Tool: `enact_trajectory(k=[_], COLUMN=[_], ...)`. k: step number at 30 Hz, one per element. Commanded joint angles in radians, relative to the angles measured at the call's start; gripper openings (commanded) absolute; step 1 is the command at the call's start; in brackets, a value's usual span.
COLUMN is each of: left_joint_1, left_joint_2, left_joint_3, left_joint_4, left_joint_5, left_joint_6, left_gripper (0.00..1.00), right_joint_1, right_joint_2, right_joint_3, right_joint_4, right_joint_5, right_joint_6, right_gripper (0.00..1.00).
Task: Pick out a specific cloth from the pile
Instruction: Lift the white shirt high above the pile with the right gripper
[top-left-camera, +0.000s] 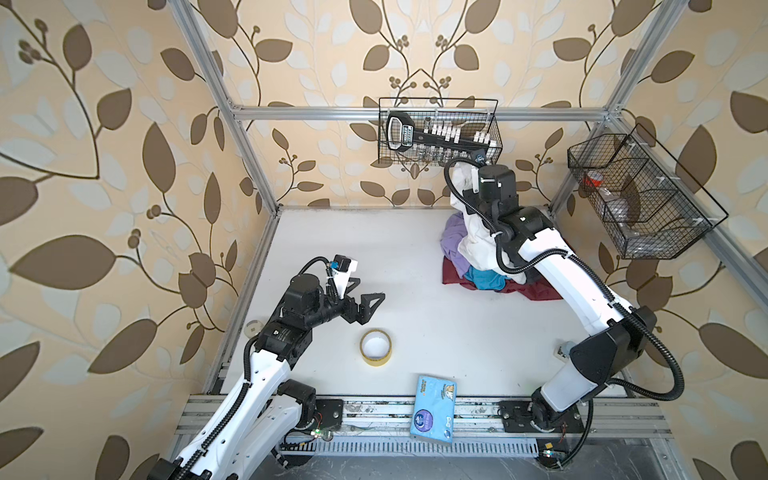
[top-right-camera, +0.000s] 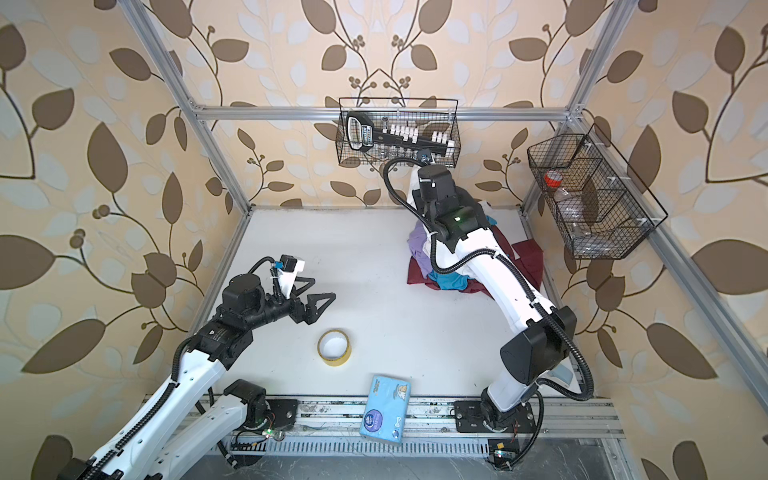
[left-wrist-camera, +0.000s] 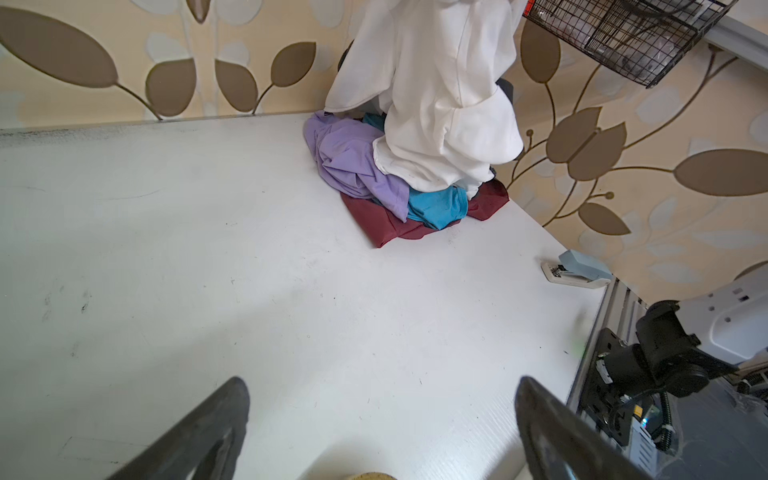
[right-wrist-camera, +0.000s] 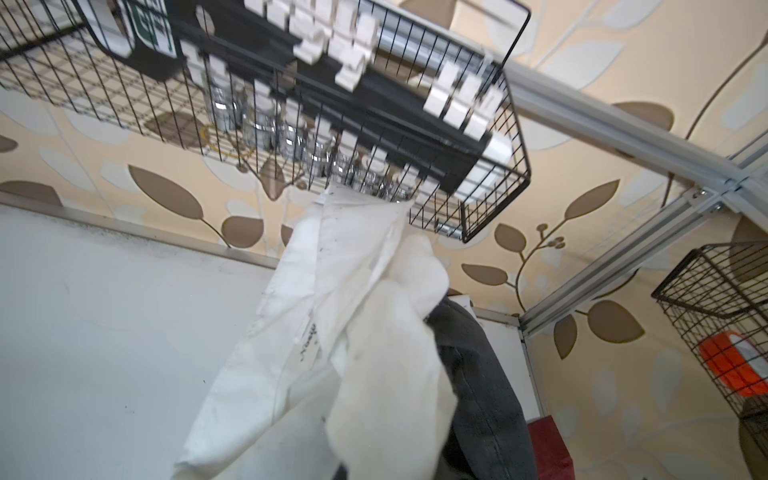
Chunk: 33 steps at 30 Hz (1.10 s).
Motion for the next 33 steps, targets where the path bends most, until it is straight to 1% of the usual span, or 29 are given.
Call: enact_trajectory(k=[1, 7, 14, 17, 26, 33], left_joint_1=[-0.01, -0.011, -0.011, -0.011, -0.011, -0.012], left_joint_2=[-0.007, -0.004, 0.0, 0.002, 0.005, 0.005], left_joint_3=[0.026, 0.024, 0.026, 0.026, 0.024, 0.026], left_joint_4=[0.016, 0.018, 0.015, 0.015, 0.015, 0.013], left_joint_5=[0.011, 0.011, 0.01, 0.009, 0.009, 0.009], left_joint_6=[0.017, 0.016, 0.02, 0.02, 0.02, 0.018], left_gripper=[0.99, 0.99, 0.99, 0.99, 0.99, 0.99], right_joint_1=[0.031, 0.046, 0.057, 0.061, 0.072, 0.095], right_joint_2=[0.004, 0.029, 0.056, 0.045, 0.005, -0.021], right_joint_3=[0.08, 0.146, 0.237, 0.248, 0.266, 0.281], right_joint_4=[0.089, 0.09, 0.11, 0.136, 0.199, 0.286], right_joint_5=[0.014, 0.034, 0.131, 0.162, 0.209, 0.255], right_joint_6=[-0.047, -0.082, -0.194, -0.238, -0.306, -0.375], right_gripper=[0.0, 0.0, 0.0, 0.0, 0.0, 0.0])
